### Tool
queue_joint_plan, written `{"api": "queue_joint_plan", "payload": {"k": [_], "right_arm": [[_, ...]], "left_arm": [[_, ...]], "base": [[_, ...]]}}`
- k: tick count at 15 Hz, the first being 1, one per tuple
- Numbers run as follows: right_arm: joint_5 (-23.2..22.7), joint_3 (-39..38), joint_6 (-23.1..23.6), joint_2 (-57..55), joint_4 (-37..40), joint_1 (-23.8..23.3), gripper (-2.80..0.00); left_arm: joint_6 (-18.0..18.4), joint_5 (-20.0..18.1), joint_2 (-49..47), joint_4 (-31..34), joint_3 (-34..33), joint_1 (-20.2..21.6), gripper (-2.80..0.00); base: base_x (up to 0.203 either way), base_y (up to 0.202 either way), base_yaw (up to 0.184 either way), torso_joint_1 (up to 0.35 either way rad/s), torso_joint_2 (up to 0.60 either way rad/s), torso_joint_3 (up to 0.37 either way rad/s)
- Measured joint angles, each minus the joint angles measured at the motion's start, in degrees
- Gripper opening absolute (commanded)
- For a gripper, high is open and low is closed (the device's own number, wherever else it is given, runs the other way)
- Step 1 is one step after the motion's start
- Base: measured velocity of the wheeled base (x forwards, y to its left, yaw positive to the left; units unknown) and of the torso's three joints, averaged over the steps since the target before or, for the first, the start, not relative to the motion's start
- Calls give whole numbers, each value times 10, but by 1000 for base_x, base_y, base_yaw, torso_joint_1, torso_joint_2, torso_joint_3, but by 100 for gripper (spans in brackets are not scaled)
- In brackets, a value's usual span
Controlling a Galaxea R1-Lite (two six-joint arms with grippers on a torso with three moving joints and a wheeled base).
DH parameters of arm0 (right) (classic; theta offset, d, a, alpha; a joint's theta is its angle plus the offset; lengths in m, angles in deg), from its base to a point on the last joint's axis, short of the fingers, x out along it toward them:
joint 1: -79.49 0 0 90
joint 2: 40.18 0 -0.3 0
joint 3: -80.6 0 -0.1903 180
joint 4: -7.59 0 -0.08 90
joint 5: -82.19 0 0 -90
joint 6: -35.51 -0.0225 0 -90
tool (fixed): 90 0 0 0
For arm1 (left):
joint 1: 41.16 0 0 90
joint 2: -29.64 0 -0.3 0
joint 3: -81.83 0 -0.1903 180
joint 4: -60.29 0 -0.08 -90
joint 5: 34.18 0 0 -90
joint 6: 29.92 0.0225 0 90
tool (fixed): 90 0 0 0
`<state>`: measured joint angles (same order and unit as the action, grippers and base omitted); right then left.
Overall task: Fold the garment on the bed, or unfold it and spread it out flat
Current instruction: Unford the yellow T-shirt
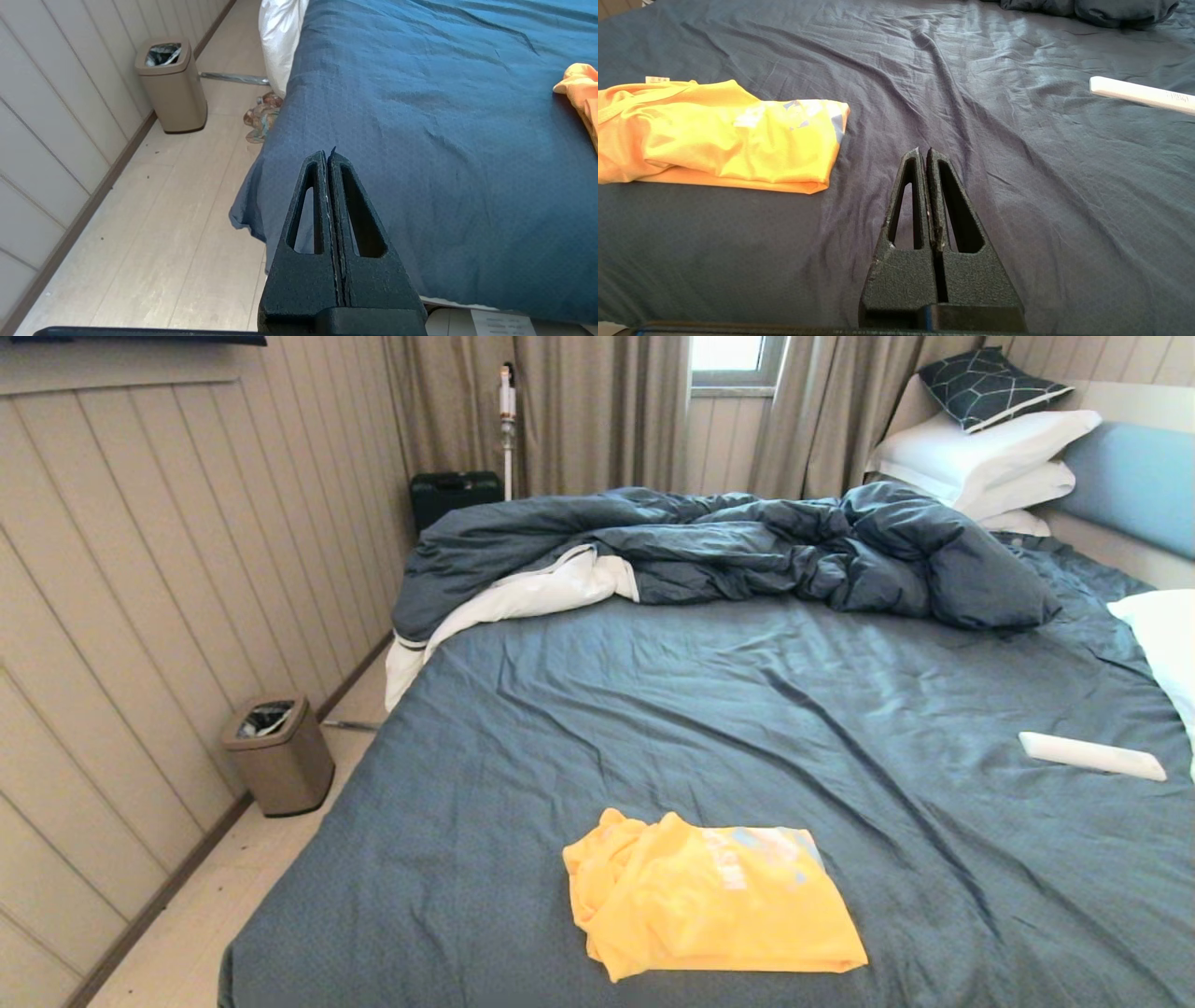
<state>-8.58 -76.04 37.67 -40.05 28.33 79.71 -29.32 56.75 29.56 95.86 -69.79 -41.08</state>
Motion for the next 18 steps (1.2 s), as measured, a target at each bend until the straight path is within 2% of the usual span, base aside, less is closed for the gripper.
{"api": "queue_joint_plan", "payload": {"k": [5,8,10,12,16,18], "right_arm": [[0,0,5,0,5,0,-280],[-2,15,4,-2,65,0,-280],[-10,68,4,-23,121,0,-280],[-15,137,1,-83,135,0,-280],[-23,311,-9,-279,144,5,-280],[-26,419,-25,-394,168,24,-280]], "left_arm": [[0,-1,0,0,0,0,-280],[2,-1,0,0,0,0,-280],[3,-1,0,-1,0,0,-280],[3,-1,0,-1,0,0,-280],[3,-1,0,0,0,0,-280],[3,-1,0,-1,0,0,-280]], "base": [[0,0,0,0,0,0],[0,0,0,0,0,0],[0,0,0,0,0,0],[0,0,0,0,0,0],[0,0,0,0,0,0],[0,0,0,0,0,0]]}}
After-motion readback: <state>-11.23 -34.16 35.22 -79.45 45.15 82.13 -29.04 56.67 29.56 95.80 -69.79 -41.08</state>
